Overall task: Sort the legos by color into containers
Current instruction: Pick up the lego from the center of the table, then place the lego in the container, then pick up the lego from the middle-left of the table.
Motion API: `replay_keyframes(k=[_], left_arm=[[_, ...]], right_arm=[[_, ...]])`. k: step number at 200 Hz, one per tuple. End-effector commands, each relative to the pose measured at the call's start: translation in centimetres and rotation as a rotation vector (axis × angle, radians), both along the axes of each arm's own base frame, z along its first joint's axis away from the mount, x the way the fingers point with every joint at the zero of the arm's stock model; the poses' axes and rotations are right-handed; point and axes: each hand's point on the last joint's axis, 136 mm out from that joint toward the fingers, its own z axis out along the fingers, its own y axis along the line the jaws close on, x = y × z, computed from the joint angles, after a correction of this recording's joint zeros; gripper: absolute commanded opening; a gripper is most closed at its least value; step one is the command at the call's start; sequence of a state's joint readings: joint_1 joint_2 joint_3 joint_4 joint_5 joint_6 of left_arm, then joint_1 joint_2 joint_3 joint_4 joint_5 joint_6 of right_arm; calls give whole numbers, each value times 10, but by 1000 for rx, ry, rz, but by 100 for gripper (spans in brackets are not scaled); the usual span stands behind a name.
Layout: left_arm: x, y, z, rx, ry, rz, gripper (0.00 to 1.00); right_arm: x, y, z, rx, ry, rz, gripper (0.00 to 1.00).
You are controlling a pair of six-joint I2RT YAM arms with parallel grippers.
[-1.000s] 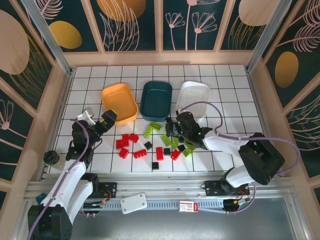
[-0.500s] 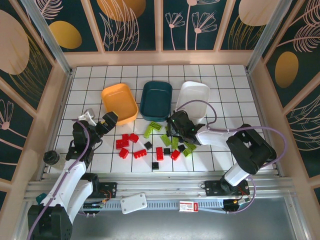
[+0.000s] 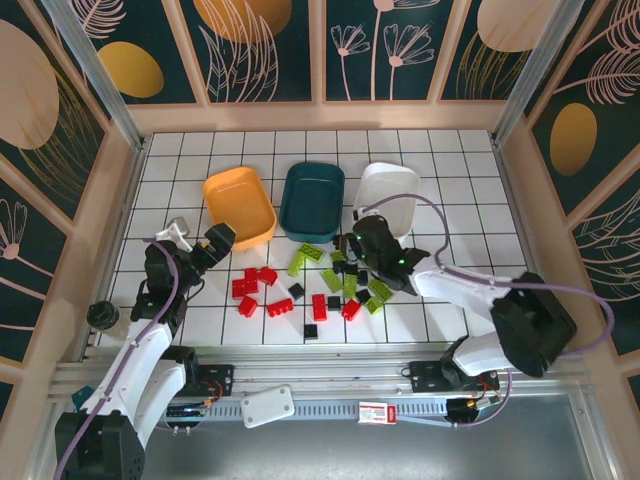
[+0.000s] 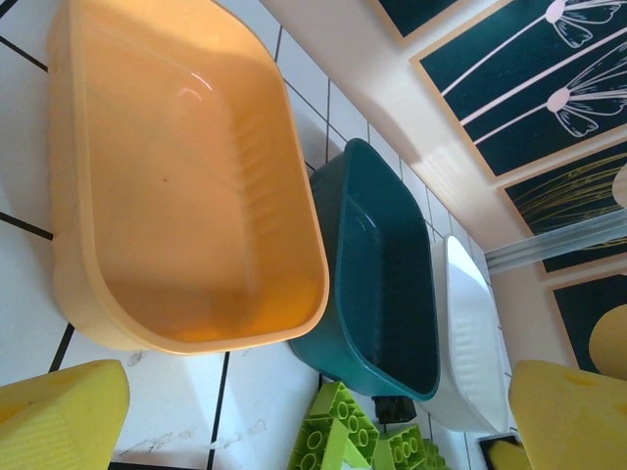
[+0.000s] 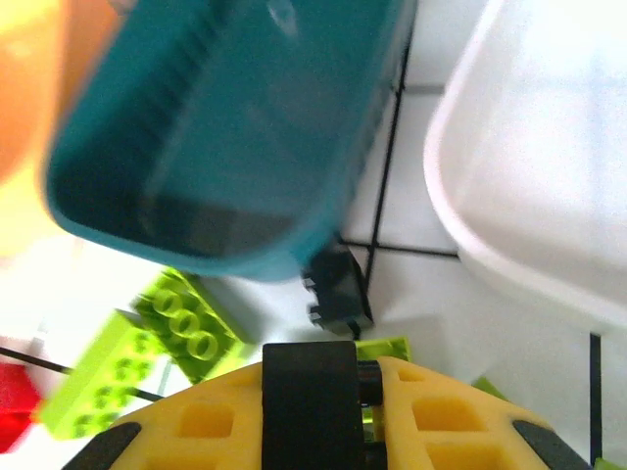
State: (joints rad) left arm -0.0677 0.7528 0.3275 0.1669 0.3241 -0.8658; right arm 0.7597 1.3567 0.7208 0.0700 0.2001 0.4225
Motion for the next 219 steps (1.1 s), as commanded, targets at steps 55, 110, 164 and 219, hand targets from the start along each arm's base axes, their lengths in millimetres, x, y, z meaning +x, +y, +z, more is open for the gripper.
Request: replay_keyframes(k=[55,110,164,219], left_arm=[[-1,9,1,5,42,59,99],[-4,19,-28,147,154,71,87],[-31,-10,-69,226,257,2,85],[-62,-27,-85,396,341,-25,79]], right_arm=[[89,-72,5,-33,1,-206,22],[126,-81,-2,-63,15,-260,72],[99,-80,6,0,-1,-241,75],[53,-72,-6,-22,10,-208,75]])
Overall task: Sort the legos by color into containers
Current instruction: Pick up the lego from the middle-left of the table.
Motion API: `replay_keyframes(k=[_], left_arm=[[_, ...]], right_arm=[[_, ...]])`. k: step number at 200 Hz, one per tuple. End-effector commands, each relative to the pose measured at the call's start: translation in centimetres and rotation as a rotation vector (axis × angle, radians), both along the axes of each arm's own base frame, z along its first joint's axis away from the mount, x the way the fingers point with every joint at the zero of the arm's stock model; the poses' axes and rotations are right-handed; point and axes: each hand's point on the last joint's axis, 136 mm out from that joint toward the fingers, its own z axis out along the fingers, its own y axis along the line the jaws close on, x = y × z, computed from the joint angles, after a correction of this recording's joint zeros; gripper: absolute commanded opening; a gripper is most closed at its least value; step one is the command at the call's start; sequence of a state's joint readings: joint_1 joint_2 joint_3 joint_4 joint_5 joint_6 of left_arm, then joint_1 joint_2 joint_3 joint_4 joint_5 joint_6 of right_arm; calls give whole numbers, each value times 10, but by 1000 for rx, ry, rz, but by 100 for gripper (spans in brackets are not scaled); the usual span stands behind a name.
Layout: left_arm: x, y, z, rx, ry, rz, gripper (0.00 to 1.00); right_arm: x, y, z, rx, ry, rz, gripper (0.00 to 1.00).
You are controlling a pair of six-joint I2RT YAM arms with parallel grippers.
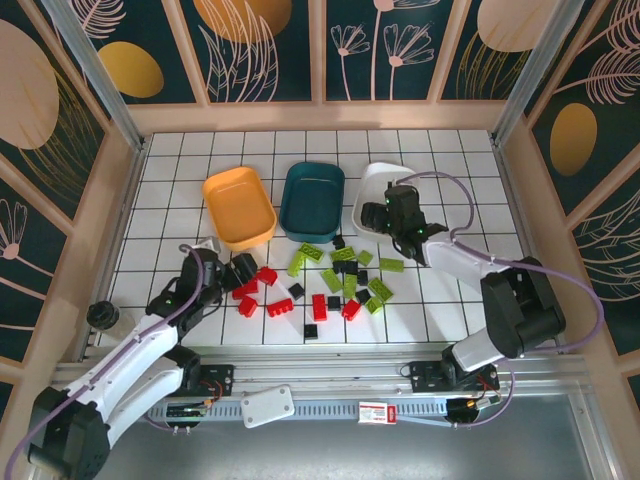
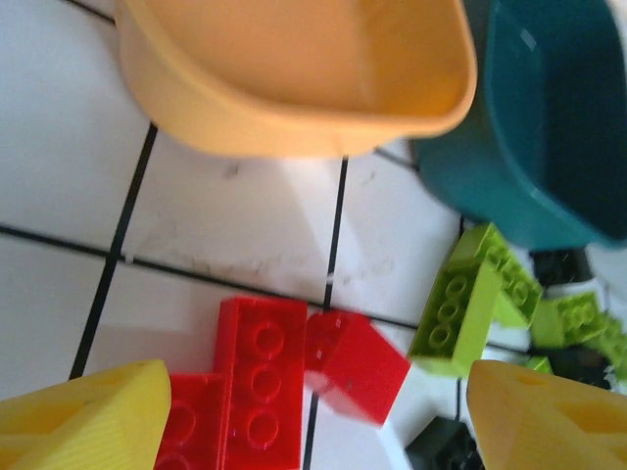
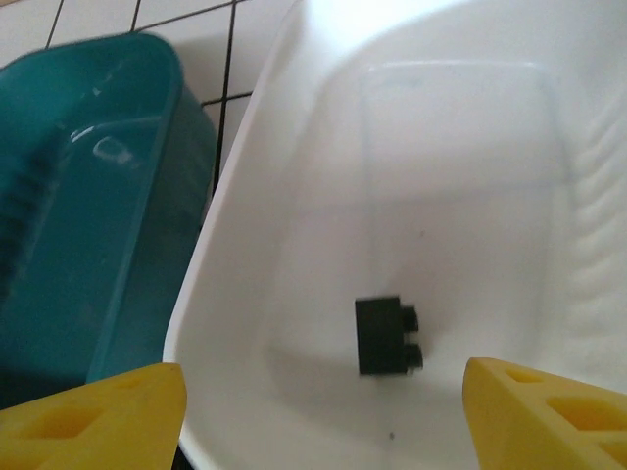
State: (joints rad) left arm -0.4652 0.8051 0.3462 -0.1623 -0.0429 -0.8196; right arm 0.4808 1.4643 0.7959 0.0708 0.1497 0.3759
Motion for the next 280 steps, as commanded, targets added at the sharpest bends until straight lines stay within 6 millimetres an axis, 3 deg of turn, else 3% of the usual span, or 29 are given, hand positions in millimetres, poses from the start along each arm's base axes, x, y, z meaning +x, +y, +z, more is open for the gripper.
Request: replay_keyframes(k=[1,55,98,124,191,236,280], left_arm=[[-14,13,-8,104,50,63,79],[-57,6,-34,204,156,20,70],[-71,-12,-52,238,177,-70,71],[-68,-18,-65,275,194,-100,69],[-58,-16,-73,374,190,-101,55],[-50,-19,-70,401,159,-113,64],[-42,-24,-60,405,114,-118,42]], right_arm=[[-18,4,3,0,-19,3,75],[-42,-8,-1,13,-27,-17,76],[-45,-12,-5,11,-24,-24,76],[-47,-13,-5,12,-26,-24,76],[-54,-17,-3,18,-34,-26,76],[-54,-16,-4,21,-29,-19,76],[-54,-15,-6,16,-21,-19,76]])
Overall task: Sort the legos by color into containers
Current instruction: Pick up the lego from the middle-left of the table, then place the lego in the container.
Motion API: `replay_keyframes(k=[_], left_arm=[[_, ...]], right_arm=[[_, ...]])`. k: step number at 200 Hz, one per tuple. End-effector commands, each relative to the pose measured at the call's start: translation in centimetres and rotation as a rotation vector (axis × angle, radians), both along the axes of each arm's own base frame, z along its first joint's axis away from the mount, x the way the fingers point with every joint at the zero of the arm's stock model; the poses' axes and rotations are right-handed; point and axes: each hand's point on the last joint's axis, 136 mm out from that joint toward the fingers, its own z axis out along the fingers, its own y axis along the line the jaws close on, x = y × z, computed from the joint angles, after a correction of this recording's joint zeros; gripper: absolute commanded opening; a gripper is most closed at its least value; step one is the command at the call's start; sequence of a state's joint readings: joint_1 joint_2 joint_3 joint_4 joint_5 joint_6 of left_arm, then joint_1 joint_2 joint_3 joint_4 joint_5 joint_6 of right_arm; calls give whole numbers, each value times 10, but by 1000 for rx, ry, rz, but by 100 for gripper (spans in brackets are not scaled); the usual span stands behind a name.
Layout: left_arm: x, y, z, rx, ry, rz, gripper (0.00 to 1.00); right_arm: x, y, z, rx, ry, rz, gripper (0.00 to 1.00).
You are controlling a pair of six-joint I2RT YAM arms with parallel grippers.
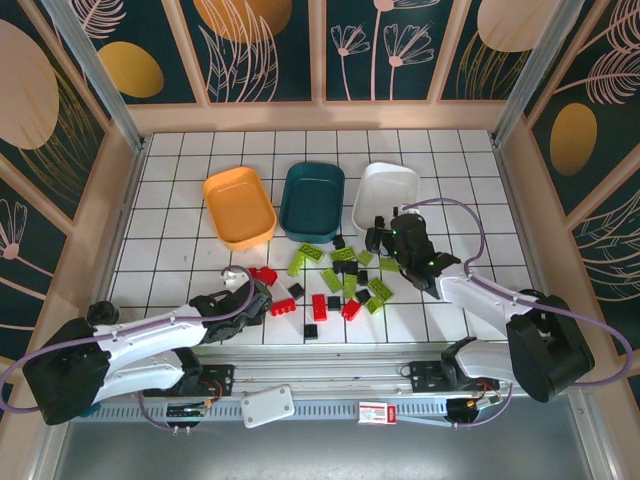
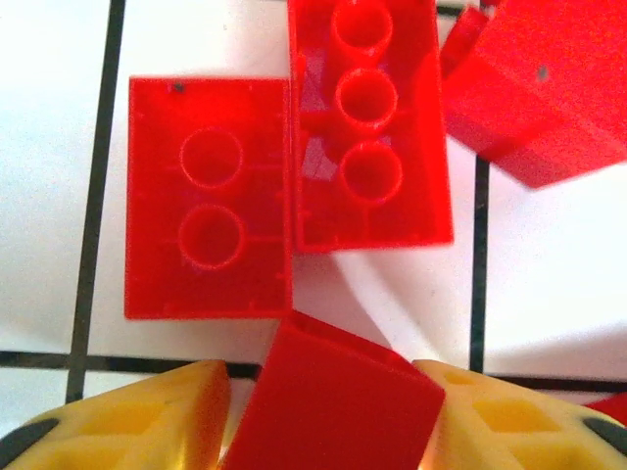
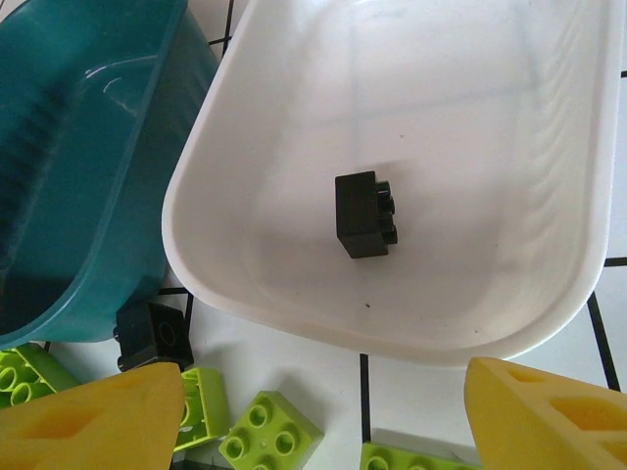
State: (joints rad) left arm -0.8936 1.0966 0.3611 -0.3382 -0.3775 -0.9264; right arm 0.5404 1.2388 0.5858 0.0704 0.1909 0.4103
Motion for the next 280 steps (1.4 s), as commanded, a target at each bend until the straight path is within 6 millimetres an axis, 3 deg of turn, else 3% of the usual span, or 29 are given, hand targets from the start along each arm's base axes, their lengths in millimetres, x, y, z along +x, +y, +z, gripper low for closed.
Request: replay_keyframes(k=[1,45,87,122,148,168,189,194,216,241,280], left_arm=[[18,-10,15,-27,-85,0,41],[17,-27,31,-106,-78,-47,26],[34,-64,94,-264,-171,-117,21],[76,-111,146,-282,-283,-202,21],[134,-131,168,-294,-335,-200,18],[186,-135,163,-306,-321,-163,16],[226,-150,154,-283,-307,-164,14],[234,-154,139,-268,-278,-163,14],[271,-156,114,-225,-241,-127,14],[301,-153,83,-216,-191,-88,16],[323,-170,66,-238,-167,-96,38]], right_arm=[[0,-3,-1,5,-3,-25,76],[-1,-4,3,13,-9,-31,76],[1,-14,13,48,-28,-58,76],[5,-29,26,67,-55,-105,76],[6,-38,33,79,-67,-128,76],[6,-39,31,71,-58,-130,76],[6,-41,28,66,-47,-134,76],[6,-41,27,64,-45,-135,76],[4,-42,26,73,-42,-136,76],[0,-39,23,85,-33,-118,76],[-7,-40,15,75,-10,-108,76]])
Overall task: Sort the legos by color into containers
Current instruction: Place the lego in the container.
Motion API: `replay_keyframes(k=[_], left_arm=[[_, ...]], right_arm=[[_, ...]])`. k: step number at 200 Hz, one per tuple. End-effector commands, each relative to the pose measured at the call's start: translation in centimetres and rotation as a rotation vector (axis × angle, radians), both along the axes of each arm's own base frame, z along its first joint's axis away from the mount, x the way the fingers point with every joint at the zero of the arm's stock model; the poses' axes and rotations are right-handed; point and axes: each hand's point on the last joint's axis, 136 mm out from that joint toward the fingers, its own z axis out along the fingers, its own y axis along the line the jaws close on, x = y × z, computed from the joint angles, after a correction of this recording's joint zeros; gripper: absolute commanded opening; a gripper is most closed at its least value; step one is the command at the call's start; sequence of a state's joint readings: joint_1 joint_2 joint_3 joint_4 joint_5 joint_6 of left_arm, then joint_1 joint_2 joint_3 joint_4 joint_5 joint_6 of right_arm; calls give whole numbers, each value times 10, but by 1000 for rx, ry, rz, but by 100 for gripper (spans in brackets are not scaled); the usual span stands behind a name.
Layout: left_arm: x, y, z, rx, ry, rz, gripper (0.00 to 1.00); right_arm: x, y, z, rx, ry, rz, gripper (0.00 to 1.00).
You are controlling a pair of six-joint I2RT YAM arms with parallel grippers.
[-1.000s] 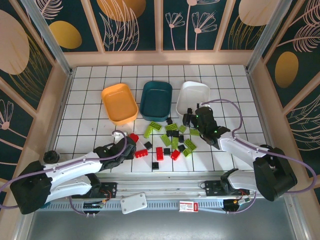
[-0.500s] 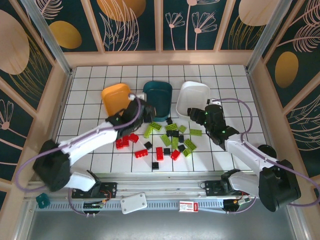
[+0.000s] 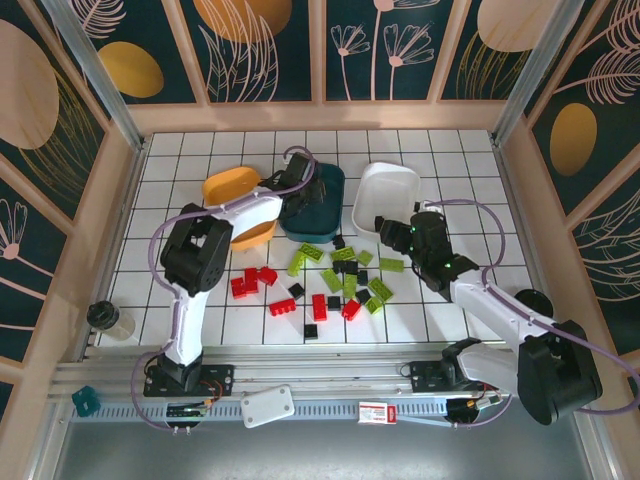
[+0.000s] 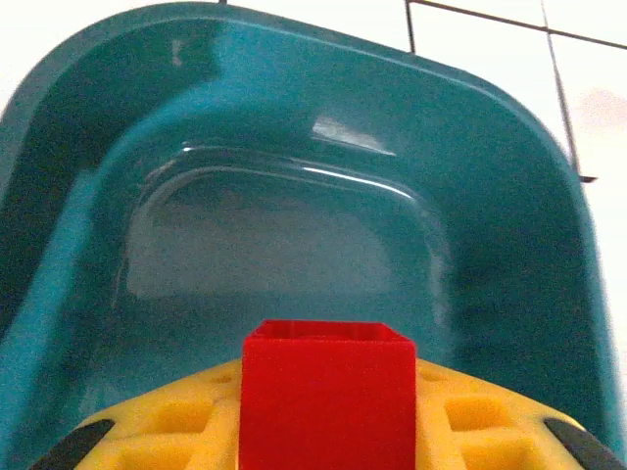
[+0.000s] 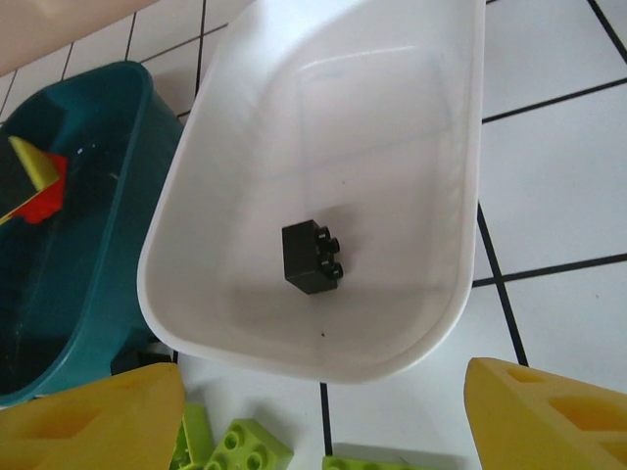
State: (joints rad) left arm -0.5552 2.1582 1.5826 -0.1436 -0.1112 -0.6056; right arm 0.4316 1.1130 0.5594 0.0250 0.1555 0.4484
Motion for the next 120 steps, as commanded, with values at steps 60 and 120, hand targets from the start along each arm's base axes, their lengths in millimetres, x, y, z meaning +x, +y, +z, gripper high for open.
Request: replay_keyframes(k=[60,120], left_arm=[[6,-17,51,-100,-58,-43,77],[-106,13,75,-103,-89,-108,78]], right_arm=[[-19,-4,-7,22,31,14,76],[-32,-3,-20,26,65,24,76]])
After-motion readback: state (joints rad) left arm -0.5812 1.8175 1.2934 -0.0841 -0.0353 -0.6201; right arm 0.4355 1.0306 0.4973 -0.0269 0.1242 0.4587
